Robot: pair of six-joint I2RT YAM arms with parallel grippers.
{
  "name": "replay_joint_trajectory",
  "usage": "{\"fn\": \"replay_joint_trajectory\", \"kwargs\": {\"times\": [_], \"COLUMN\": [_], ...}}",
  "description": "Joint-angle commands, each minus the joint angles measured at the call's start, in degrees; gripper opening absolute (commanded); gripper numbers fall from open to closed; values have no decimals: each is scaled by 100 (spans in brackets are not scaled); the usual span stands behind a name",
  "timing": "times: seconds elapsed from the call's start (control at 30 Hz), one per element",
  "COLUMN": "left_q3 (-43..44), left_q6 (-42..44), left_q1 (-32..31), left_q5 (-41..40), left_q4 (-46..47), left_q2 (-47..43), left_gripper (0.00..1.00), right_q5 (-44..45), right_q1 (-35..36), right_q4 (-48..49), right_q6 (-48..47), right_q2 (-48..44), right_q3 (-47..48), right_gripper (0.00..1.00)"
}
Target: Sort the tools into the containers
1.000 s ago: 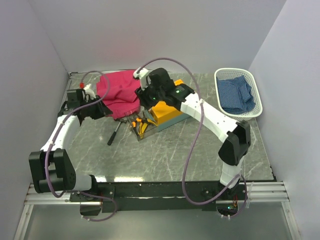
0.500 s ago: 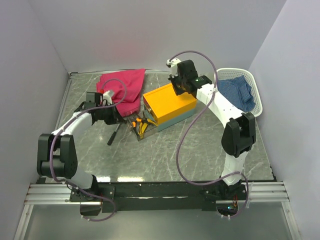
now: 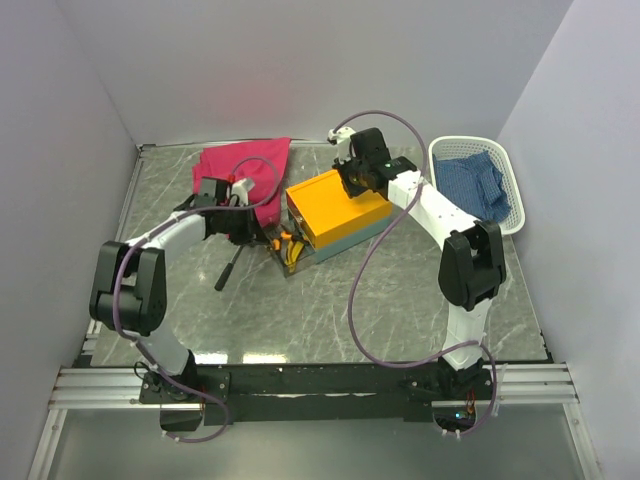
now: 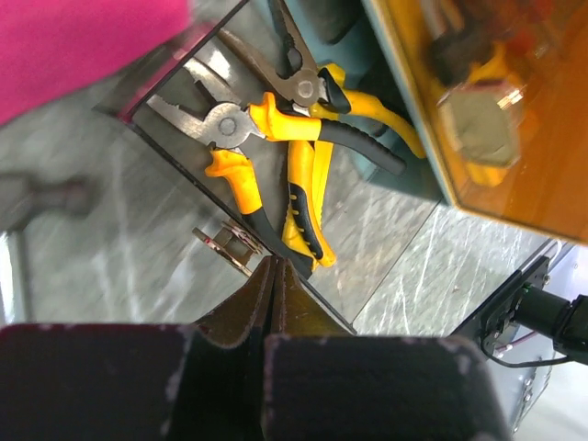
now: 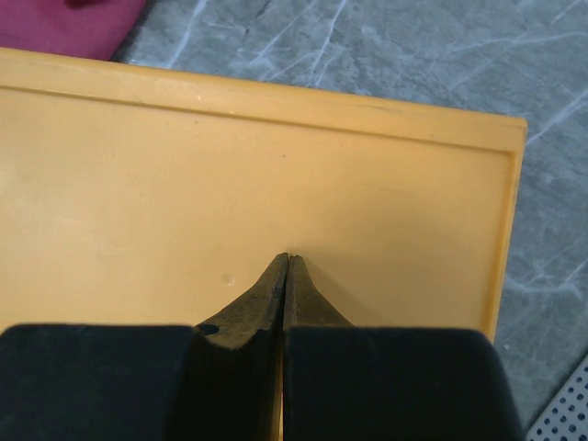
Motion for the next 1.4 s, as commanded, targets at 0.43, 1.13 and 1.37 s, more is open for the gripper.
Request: {"fn": "replay_joint_trajectory", "kwargs": {"times": [0.43, 1.13, 1.37], "left_q3": [1381, 890, 425], "left_q6": [113, -40, 1755], "left_q1": [-800, -300, -35], "left_q5": [554, 1285, -611], "left_q4": [305, 642, -1319], "left_q2": [1178, 398, -649], "left_gripper": [1, 22, 50], "right_q5": [-423, -274, -256], "right_q1": [52, 52, 52], "right_q4": [-379, -484, -493], "right_q6": [85, -55, -99], "right_q2": [130, 86, 77], "right_q3": [-587, -649, -649], "right_gripper": [0, 0, 0]}}
